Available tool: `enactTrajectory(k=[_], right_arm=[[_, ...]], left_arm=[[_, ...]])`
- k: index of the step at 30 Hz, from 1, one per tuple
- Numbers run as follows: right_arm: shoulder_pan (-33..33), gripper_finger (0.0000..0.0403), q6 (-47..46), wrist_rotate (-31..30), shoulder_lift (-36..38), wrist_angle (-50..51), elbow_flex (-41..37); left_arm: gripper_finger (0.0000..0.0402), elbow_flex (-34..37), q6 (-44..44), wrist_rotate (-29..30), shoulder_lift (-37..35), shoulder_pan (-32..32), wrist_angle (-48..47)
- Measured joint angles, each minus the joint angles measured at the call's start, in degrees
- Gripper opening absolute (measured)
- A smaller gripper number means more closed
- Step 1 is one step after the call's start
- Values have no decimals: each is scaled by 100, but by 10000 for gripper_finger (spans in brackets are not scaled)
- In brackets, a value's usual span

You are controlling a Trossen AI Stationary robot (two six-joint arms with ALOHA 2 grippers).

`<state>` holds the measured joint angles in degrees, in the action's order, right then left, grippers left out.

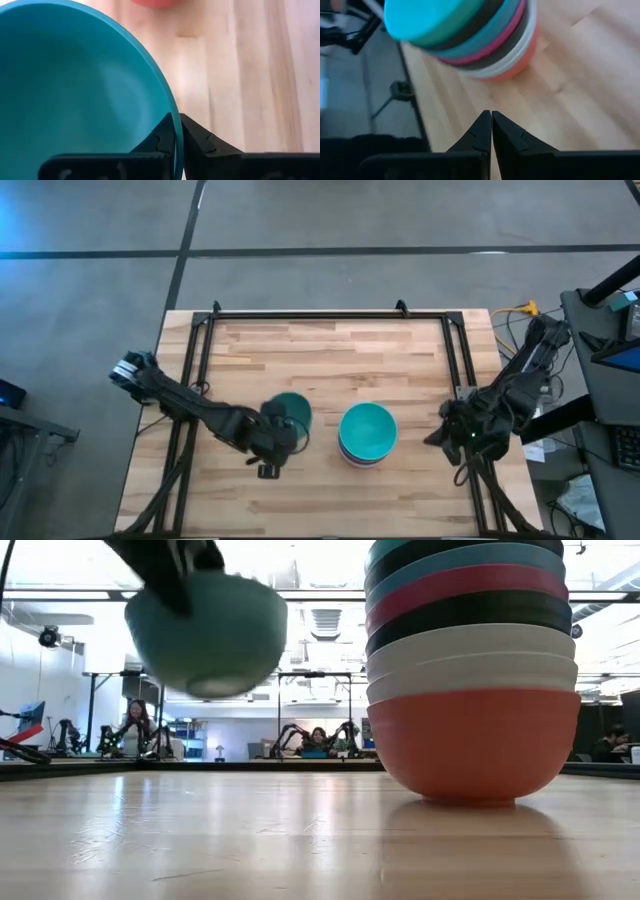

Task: Nest bowls inside each other
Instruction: Stack the green bowl on top of the light blue bowl

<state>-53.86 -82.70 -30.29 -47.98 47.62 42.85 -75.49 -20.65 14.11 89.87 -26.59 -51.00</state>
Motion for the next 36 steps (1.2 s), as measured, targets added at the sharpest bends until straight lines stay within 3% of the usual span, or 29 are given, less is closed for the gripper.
enactTrajectory(k=[3,7,15,25,36], right_arm=[[68,9,209,120,61,-1012,-733],[233,9,334,258,-168,-1554,-1411],[608,9,22,503,-979,-2687,-2133],[1364,9,-39,499,-2418,-6070,-2735],[1747,9,-408,457,-3461,-6858,-2525]], left_arm=[[0,-18,-3,388,-443,0,-80],[0,-18,-2,865,-983,10,-90],[0,-21,-1,1405,-1698,35,-73],[0,-16,0,1686,-1716,35,-88],[0,-23,-8,1529,-1575,-11,-49]])
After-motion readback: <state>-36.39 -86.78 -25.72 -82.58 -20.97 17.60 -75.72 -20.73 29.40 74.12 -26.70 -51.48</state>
